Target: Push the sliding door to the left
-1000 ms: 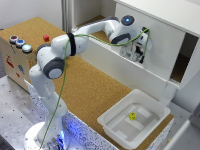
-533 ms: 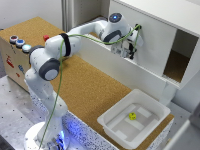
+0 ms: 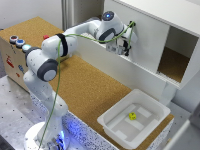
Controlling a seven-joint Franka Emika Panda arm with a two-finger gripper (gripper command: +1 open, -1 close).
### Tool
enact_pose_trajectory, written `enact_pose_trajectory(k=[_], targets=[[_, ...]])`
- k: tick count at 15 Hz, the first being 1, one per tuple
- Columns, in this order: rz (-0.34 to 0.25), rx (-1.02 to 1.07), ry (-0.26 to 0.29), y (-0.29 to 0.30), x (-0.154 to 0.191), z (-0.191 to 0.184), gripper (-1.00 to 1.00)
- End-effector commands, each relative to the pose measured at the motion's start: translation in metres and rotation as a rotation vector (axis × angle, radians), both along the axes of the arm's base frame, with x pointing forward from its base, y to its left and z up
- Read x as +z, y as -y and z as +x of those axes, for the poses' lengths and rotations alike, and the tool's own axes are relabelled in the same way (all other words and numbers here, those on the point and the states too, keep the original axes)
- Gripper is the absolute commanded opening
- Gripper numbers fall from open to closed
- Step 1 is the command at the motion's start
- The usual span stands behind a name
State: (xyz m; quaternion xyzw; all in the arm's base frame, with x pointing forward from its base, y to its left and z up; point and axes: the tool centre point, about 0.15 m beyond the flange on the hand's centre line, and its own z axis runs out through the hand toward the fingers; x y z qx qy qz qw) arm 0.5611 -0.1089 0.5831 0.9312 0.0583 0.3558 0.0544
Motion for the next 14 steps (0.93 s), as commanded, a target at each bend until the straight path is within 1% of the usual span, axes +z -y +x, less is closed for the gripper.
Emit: enact_pose_trajectory(k=[1,2,3,4,7,8,11,14], targets=[[-0.155,-0.18,0.051,-0.075,-0.083,0.022,-1.0],[-0.141,-0.21,0.044,-0.084,-0.082,0.023,-1.0],[-0.144,-0.239,0.044,-0.095,-0.081,0.025,-1.0],[-0.126,-0.271,0.036,-0.103,-0.078,0.026,-1.0],[-0.111,-0.315,0.045,-0.125,-0.065,0.03,-1.0],[-0.11,-0.321,0.043,-0.129,-0.06,0.031,-1.0],[-0.144,-0.315,0.057,-0.151,-0.05,0.031,-1.0],[-0.125,-0.28,0.071,-0.183,-0.038,0.028,-1.0]])
